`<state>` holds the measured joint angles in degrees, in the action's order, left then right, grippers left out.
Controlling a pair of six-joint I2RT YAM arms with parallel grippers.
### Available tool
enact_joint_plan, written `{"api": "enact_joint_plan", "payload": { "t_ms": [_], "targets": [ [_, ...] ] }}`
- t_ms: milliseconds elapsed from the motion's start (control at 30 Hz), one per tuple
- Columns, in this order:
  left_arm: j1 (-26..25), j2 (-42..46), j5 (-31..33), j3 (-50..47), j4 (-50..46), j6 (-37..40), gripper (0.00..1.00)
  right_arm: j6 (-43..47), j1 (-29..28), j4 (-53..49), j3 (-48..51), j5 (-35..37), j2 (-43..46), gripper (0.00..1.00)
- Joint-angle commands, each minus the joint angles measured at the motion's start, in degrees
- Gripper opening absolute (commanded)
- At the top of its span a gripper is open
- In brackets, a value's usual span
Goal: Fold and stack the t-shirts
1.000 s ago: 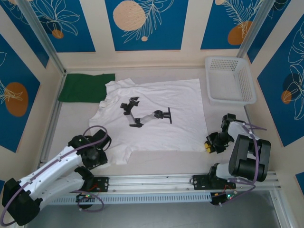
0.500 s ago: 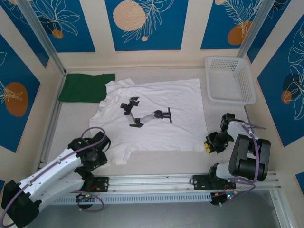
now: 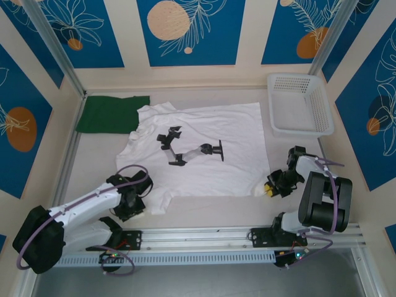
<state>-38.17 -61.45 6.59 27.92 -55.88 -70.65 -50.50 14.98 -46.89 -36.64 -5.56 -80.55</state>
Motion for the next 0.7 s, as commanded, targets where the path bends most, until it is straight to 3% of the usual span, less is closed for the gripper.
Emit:
{"api": "enact_joint_plan", "payload": {
  "t_ms": [0,167,367,567,667],
  "targets": [
    [-0.5,0.66,1.23,-3.1,3.65,-3.37,0.34,1.89,0.29,2.39,-0.75,-2.54,-0.09,0.14],
    [-0.62,0.56,1.49,-5.42,5.87,-4.05,0.32,3.34,2.32,1.06,-0.9,-2.87,0.92,0.13],
    [-0.89,-1.76,1.96,-4.57,6.34,-3.06,0.15,3.05,2.62,0.45,-0.38,-2.84,1.62,0.14],
    [-1.03,-1.04,2.3,0.62,-0.22,-1.33,0.05,2.1,2.6,-2.79,-1.12,-0.25,2.07,0.13],
    [-1.0,-1.43,0.56,4.7,-5.09,0.39,0.0,1.83,2.61,-5.91,-2.13,2.09,1.63,0.07]
  ]
}}
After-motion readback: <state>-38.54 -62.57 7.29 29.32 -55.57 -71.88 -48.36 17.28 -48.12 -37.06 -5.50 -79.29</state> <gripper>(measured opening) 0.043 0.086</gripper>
